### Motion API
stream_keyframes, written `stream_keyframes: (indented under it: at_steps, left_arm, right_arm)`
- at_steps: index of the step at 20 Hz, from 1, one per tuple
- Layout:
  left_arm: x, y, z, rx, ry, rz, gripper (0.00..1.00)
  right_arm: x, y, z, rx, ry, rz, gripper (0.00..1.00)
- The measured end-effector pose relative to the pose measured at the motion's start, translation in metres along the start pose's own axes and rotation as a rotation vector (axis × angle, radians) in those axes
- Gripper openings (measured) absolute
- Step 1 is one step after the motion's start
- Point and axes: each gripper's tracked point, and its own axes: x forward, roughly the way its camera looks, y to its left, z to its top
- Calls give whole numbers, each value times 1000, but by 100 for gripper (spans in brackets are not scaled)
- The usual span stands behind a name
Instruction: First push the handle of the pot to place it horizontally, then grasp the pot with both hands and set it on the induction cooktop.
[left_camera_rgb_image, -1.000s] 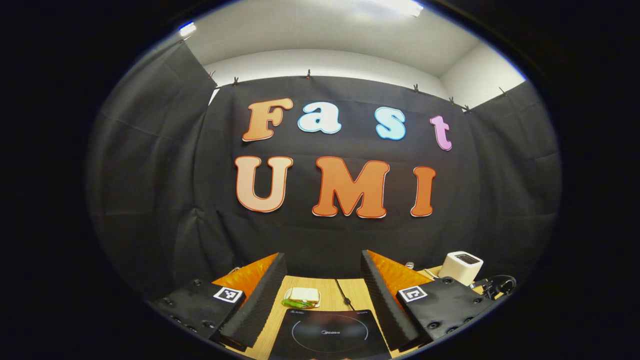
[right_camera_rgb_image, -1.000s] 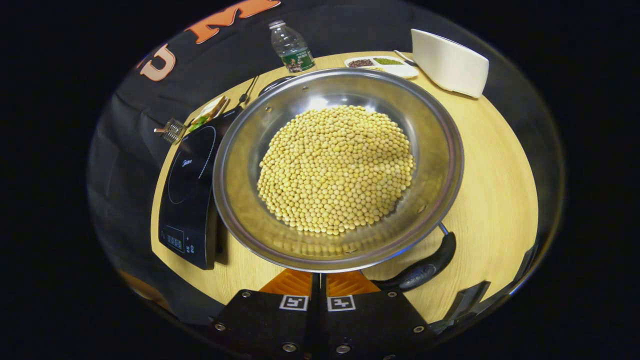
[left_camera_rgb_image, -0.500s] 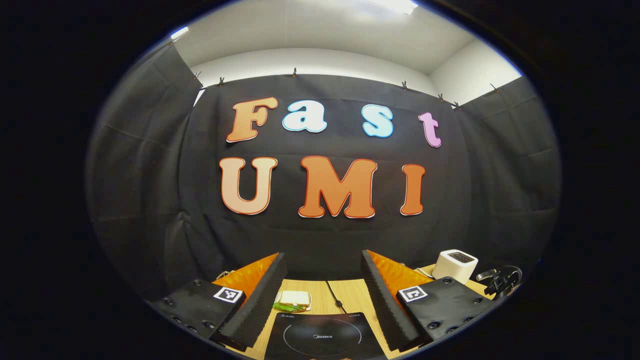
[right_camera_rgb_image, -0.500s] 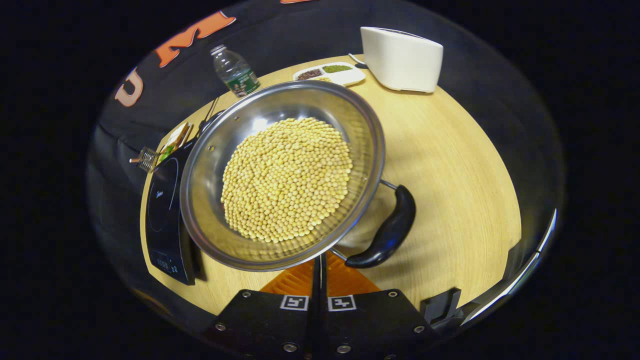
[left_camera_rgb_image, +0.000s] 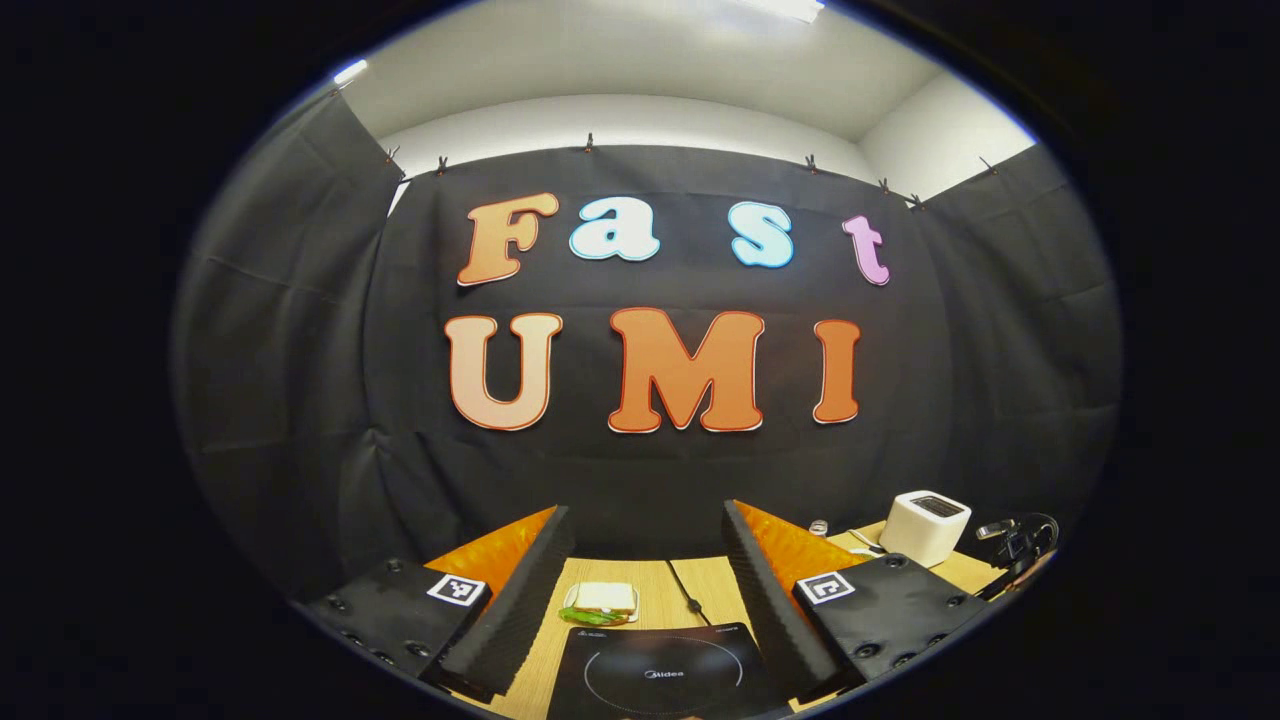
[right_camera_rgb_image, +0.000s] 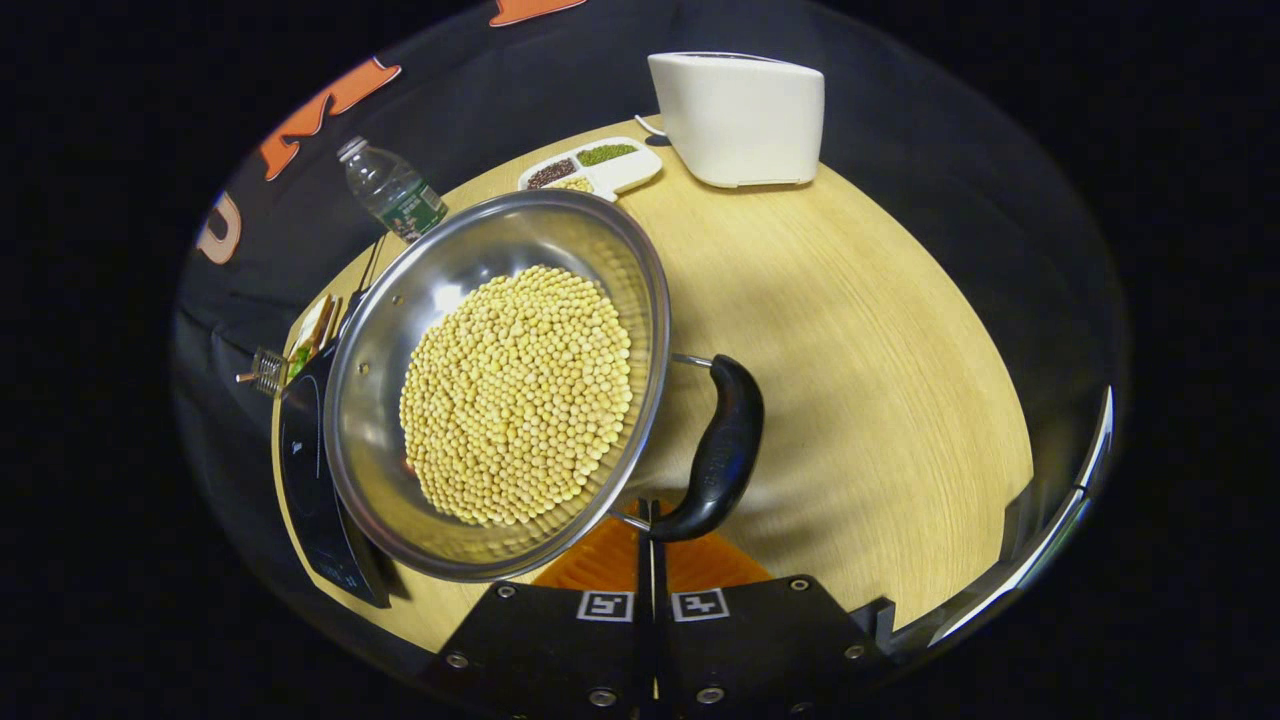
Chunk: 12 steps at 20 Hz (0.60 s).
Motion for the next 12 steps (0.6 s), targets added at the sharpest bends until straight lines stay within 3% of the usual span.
stream_keyframes:
  at_steps: [12]
  left_arm:
    - [10, -11, -20, -47, 52, -46, 98]
  right_arm:
    - [9, -17, 49, 105, -93, -60, 0]
